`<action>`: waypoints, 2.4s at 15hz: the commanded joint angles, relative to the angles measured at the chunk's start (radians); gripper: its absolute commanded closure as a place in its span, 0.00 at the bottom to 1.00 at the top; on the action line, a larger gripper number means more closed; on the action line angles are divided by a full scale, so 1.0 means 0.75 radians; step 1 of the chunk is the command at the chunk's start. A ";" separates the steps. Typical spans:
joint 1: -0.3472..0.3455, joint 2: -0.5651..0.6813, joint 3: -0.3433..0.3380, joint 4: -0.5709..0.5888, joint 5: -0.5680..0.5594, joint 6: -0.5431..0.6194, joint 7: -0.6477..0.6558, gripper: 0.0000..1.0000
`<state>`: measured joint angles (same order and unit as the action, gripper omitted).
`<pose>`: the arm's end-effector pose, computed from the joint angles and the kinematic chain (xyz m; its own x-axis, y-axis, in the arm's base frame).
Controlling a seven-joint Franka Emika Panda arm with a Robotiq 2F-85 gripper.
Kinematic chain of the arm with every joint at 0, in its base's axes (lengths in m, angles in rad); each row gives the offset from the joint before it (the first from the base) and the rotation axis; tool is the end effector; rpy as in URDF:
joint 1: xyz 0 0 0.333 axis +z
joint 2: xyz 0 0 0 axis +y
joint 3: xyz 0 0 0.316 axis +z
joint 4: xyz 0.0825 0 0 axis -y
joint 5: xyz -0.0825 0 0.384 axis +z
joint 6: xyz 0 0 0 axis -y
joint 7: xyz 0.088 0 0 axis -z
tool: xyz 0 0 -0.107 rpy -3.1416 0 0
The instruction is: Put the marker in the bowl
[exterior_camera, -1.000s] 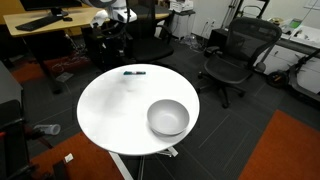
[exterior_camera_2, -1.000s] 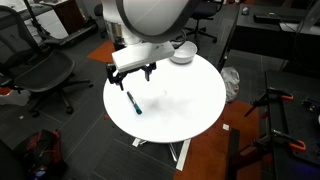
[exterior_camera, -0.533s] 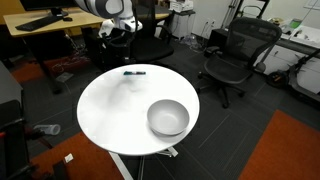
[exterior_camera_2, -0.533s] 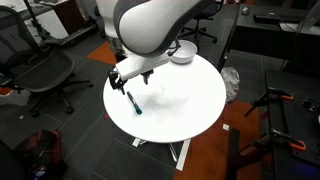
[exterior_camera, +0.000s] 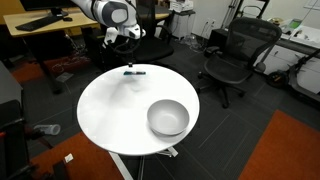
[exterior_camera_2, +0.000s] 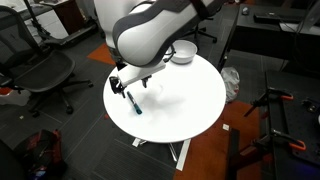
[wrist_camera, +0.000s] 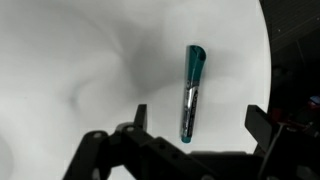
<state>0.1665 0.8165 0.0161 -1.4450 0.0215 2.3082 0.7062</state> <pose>0.7165 0.1305 0.2055 0.8558 -0.5170 0.0170 -0.5157 -0.8552 -0.0517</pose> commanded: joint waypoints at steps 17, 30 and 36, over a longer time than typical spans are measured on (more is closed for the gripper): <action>0.017 0.308 -0.045 0.383 0.016 -0.174 -0.052 0.00; 0.072 0.431 -0.043 0.535 0.011 -0.240 -0.028 0.71; 0.077 0.437 -0.046 0.553 0.012 -0.231 -0.022 0.95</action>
<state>0.2143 1.1250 -0.0014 -1.0712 0.0214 2.1691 0.6903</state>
